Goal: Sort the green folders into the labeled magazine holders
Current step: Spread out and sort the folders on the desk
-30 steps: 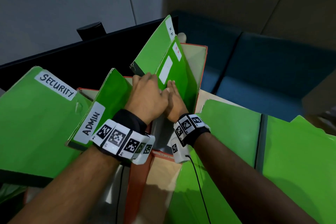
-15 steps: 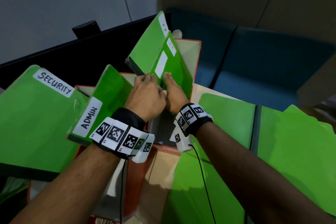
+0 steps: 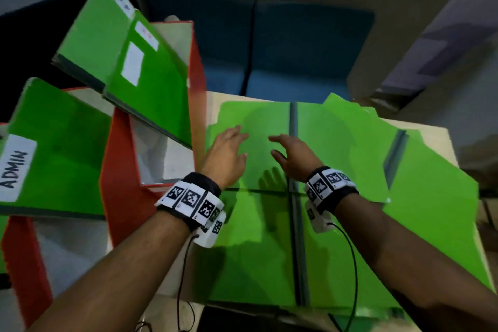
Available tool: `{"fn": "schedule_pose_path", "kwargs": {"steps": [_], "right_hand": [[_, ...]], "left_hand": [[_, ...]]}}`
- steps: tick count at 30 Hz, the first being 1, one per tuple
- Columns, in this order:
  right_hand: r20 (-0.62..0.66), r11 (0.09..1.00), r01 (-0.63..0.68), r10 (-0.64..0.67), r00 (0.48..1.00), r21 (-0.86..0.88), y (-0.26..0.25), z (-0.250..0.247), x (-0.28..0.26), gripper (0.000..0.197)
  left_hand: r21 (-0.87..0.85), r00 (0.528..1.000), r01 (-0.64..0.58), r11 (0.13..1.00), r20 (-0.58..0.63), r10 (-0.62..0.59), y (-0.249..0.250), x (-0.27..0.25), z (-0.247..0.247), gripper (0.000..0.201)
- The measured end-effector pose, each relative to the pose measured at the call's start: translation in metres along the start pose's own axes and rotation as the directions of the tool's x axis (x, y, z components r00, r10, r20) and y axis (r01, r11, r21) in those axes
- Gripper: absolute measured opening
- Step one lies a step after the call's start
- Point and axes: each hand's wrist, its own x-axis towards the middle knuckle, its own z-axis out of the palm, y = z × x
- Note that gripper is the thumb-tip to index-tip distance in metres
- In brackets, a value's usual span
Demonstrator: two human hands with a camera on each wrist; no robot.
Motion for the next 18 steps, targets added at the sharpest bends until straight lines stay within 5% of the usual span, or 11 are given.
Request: {"fn": "schedule_pose_path", "kwargs": {"steps": [4, 8, 13, 18], "right_hand": [[0.179, 0.971, -0.129, 0.166, 0.970, -0.202, 0.063, 0.017, -0.050, 0.059], [0.245, 0.938, -0.079, 0.169, 0.955, -0.336, 0.088, 0.024, -0.076, 0.078], [0.280, 0.906, 0.016, 0.114, 0.953, -0.423, 0.090, 0.032, -0.087, 0.066], [0.339, 0.839, 0.171, 0.016, 0.941, -0.516, 0.085, 0.025, -0.097, 0.069]], "left_hand": [[0.042, 0.975, 0.016, 0.999, 0.220, -0.025, 0.008, -0.009, 0.065, 0.057], [0.101, 0.930, 0.062, 0.993, 0.355, -0.094, 0.008, -0.020, 0.111, 0.070], [0.162, 0.925, 0.094, 0.982, 0.352, -0.146, 0.010, -0.031, 0.133, 0.082], [0.304, 0.946, -0.010, 0.953, 0.313, -0.090, 0.018, -0.040, 0.140, 0.081]]}}
